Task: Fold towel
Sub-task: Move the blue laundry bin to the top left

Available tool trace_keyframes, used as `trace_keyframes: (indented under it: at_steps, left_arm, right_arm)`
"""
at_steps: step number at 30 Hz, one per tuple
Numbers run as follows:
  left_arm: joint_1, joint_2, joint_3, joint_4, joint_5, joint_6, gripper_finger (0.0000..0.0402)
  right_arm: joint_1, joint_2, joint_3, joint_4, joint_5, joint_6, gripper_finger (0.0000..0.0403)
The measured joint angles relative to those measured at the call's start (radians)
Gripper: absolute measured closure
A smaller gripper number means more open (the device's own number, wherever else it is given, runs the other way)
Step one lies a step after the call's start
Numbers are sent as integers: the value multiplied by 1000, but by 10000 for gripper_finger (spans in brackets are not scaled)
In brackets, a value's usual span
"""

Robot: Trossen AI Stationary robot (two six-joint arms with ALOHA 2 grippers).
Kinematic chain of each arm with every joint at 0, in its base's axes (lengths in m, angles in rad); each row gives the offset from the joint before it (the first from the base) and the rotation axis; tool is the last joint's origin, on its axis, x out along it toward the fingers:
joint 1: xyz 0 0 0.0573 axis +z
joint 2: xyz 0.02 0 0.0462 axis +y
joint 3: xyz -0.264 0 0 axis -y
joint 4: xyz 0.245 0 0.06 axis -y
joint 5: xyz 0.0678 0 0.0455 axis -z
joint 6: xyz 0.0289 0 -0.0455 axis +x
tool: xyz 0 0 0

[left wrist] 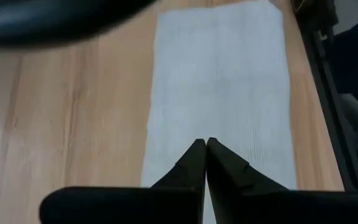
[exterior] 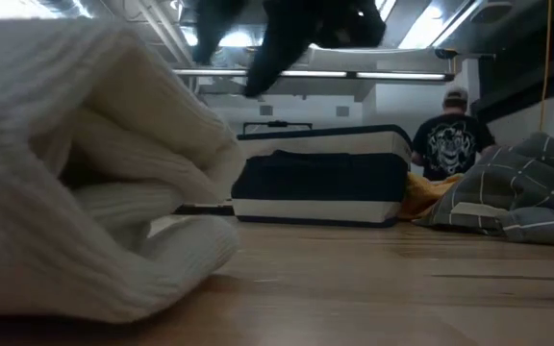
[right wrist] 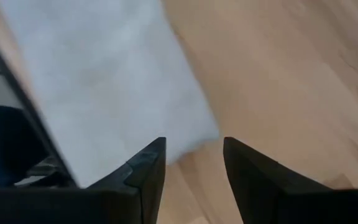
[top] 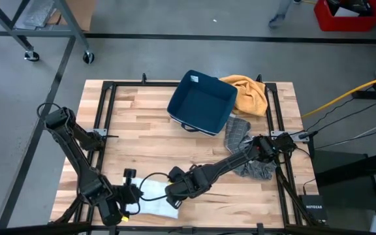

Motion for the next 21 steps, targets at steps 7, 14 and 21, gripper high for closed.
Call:
trace_keyframes:
  at_steps: [7, 14, 21]
  left_arm:
    - [28, 6, -83, 212, 1, 61, 397]
    - [59, 6, -175, 375, 1, 80, 397]
    - [93, 8, -228, 443, 2, 19, 396]
  right_arm:
    - [23, -7, 11, 98, 37, -87, 237]
    - [56, -7, 113, 49, 145, -109, 237]
    - [97, -61, 123, 47, 294, -109, 237]
